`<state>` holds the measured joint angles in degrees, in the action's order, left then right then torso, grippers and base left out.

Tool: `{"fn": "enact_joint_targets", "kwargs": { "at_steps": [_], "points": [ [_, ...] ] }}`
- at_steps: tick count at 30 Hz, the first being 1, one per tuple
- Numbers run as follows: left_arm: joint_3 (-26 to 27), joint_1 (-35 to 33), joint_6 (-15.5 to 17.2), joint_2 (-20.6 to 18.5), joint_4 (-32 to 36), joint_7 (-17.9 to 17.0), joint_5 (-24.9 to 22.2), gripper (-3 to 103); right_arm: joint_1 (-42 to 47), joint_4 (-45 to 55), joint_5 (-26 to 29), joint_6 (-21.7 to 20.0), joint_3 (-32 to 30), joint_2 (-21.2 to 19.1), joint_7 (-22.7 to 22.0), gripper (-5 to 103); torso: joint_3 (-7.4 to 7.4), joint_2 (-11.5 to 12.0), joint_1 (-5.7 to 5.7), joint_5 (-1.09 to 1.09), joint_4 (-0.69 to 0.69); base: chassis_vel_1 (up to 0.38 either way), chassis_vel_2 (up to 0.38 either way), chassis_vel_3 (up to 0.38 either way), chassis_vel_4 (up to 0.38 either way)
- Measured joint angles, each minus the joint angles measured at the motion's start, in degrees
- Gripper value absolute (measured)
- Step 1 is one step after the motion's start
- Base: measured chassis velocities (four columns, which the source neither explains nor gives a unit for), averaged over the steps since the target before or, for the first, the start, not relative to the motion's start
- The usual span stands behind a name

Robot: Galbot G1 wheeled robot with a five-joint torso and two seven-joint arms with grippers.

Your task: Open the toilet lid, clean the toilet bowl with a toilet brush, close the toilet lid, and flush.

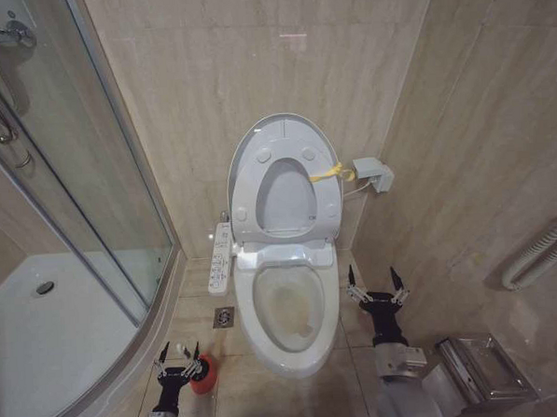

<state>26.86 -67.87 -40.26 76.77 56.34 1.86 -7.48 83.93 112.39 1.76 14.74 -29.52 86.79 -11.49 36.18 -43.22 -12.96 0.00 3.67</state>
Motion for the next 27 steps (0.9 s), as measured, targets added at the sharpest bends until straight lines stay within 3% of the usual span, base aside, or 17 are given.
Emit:
{"fn": "enact_joint_targets", "kwargs": {
  "at_steps": [11, 12, 19, 20, 27],
  "points": [
    [0.55, 1.39, -0.67, 1.05, -2.54, 2.15, -0.58, 95, 0.0, 0.0, 0.0, 0.0, 0.0, 0.0, 0.0, 100, 0.0, 0.0, 0.0, 0.0, 0.0, 0.0, 0.0, 0.0, 0.0],
    [0.83, 1.44, -0.83, 1.09, -2.73, 2.67, -0.85, 89, 0.0, 0.0, 0.0, 0.0, 0.0, 0.0, 0.0, 100, 0.0, 0.0, 0.0, 0.0, -0.01, 0.0, 0.0, 0.0, 0.0],
    [1.61, 2.36, -2.88, 1.02, -5.18, 5.56, -1.69, 89, 0.0, 0.0, 0.0, 0.0, 0.0, 0.0, 0.0, 100, 0.0, 0.0, 0.0, 0.0, 0.0, 0.0, 0.0, 0.0, 0.0],
    [1.67, 2.59, -3.33, 0.99, -5.71, 5.98, -1.69, 62, 0.0, 0.0, 0.0, 0.0, 0.0, 0.0, 0.0, 100, 0.0, 0.0, 0.0, 0.0, 0.0, 0.0, 0.0, 0.0, 0.0],
    [1.72, 3.86, -4.68, 1.1, -8.19, 7.11, -1.55, 62, 0.0, 0.0, 0.0, 0.0, 0.0, 0.0, 0.0, 100, 0.0, 0.0, 0.0, 0.0, 0.0, 0.0, 0.0, 0.0, 0.0]
  ]
}}
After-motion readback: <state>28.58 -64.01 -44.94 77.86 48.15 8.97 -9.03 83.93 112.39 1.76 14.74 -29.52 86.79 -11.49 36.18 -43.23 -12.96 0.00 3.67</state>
